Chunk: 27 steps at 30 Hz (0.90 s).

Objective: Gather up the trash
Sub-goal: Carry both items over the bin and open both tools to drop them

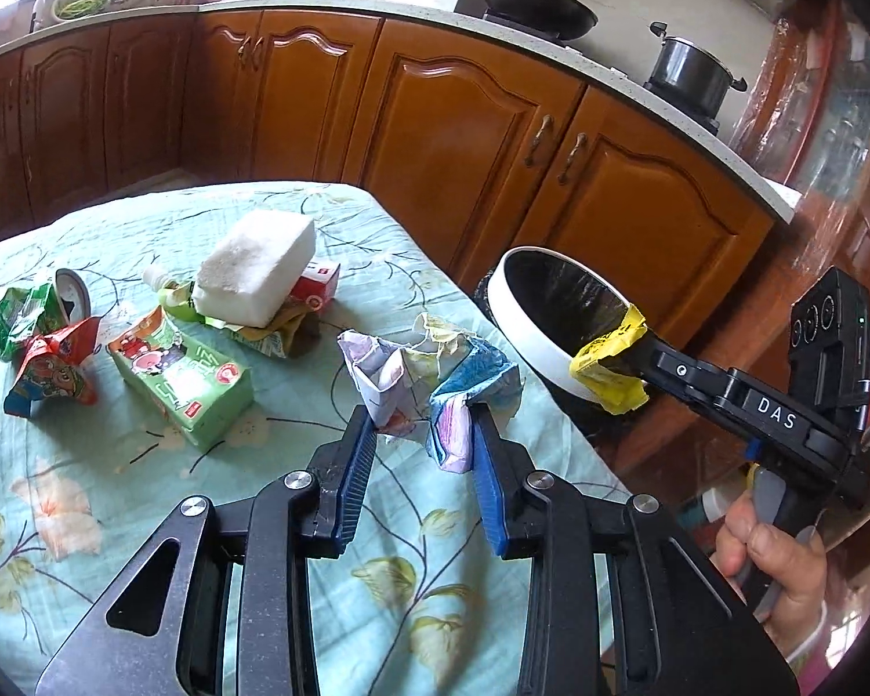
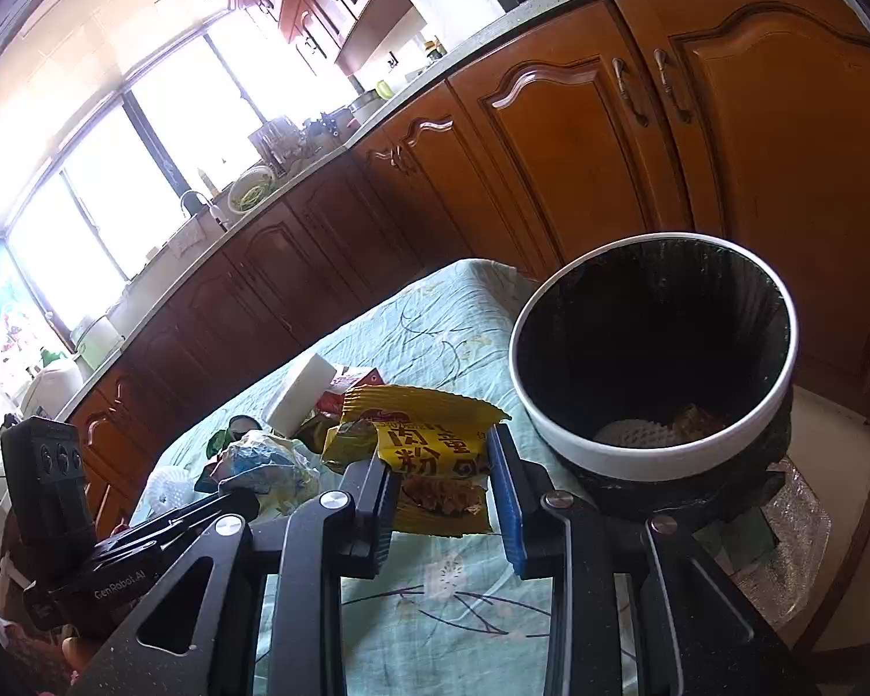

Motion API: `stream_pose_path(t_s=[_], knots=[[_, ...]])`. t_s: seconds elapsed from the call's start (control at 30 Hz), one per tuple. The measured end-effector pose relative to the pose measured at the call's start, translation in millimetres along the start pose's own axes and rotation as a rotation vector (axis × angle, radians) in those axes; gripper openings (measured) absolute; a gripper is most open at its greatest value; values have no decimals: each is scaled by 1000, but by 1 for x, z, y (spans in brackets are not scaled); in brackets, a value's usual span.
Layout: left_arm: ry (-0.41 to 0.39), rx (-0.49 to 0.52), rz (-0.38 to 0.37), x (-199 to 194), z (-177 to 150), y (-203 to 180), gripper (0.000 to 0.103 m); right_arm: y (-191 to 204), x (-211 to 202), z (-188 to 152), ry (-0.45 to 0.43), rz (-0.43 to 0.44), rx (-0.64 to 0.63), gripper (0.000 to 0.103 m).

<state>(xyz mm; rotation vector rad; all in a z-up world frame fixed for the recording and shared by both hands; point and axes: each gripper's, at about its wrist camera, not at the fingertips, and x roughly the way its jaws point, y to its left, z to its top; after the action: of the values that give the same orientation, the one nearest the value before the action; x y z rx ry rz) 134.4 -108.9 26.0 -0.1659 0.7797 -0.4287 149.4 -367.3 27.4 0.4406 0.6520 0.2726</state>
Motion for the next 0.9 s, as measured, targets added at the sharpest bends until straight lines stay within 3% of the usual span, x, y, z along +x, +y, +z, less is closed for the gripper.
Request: stream_pose_path(t_s=[0.53, 0.9], knots=[[6, 111, -53, 20, 20, -51, 31, -56, -26, 21, -72, -88, 70, 30], [32, 172, -89, 53, 41, -83, 31, -81, -16, 41, -71, -134, 89, 30]])
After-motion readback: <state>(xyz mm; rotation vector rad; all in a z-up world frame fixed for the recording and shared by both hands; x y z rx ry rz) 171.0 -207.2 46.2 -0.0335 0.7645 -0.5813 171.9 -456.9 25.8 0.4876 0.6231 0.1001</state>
